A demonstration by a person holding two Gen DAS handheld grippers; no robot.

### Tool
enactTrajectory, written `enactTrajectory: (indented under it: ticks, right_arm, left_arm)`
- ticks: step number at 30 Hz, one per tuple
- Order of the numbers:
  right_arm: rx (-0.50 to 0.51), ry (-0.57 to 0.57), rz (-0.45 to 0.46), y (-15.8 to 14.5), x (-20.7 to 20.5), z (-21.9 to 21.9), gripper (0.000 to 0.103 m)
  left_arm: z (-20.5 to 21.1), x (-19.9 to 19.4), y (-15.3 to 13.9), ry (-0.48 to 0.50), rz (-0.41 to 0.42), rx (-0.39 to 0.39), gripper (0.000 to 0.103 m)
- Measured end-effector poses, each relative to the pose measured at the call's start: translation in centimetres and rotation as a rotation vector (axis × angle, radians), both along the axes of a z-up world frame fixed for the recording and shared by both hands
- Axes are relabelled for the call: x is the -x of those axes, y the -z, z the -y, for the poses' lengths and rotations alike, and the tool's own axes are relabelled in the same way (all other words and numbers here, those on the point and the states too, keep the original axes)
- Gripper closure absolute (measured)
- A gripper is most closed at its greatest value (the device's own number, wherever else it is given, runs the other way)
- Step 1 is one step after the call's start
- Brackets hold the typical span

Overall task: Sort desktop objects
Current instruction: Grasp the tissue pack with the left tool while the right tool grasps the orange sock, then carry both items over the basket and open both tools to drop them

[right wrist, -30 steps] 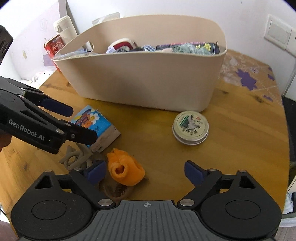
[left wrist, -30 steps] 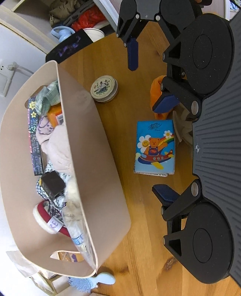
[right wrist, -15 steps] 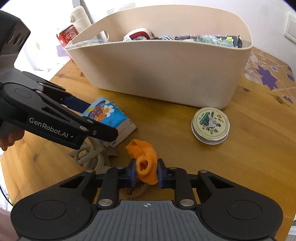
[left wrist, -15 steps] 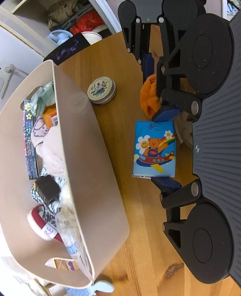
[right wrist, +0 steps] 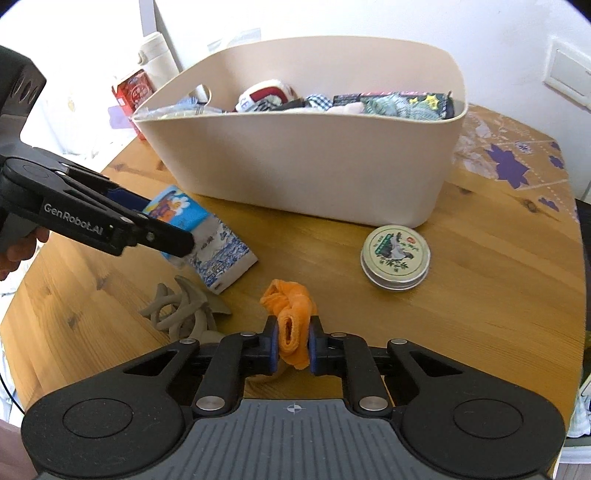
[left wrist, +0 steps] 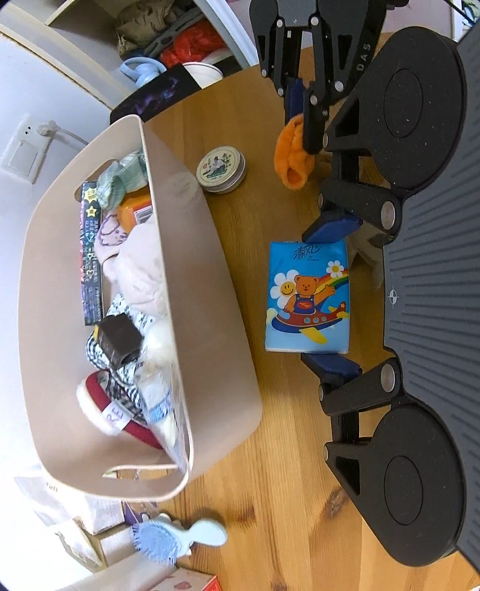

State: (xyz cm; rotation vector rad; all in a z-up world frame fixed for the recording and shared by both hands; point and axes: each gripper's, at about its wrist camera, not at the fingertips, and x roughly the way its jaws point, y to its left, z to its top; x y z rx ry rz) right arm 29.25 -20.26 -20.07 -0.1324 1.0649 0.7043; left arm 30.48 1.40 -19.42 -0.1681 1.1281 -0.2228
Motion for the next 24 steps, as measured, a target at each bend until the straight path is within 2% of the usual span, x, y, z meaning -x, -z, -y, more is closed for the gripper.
enactTrajectory:
  ticks: [13, 24]
  right_arm:
    - [-0.005, 0.065, 0.059, -2.6, 1.3, 1.7, 0.088]
    - [-0.012, 0.095, 0.164, -6.4, 1.9, 2.2, 0.088]
  left_arm:
    - [-1.7, 1.9, -2.1, -0.005, 0.058, 0.001, 0.041]
    - [-2.7, 3.2, -4.9, -0.017, 0.127, 0.016, 0.041]
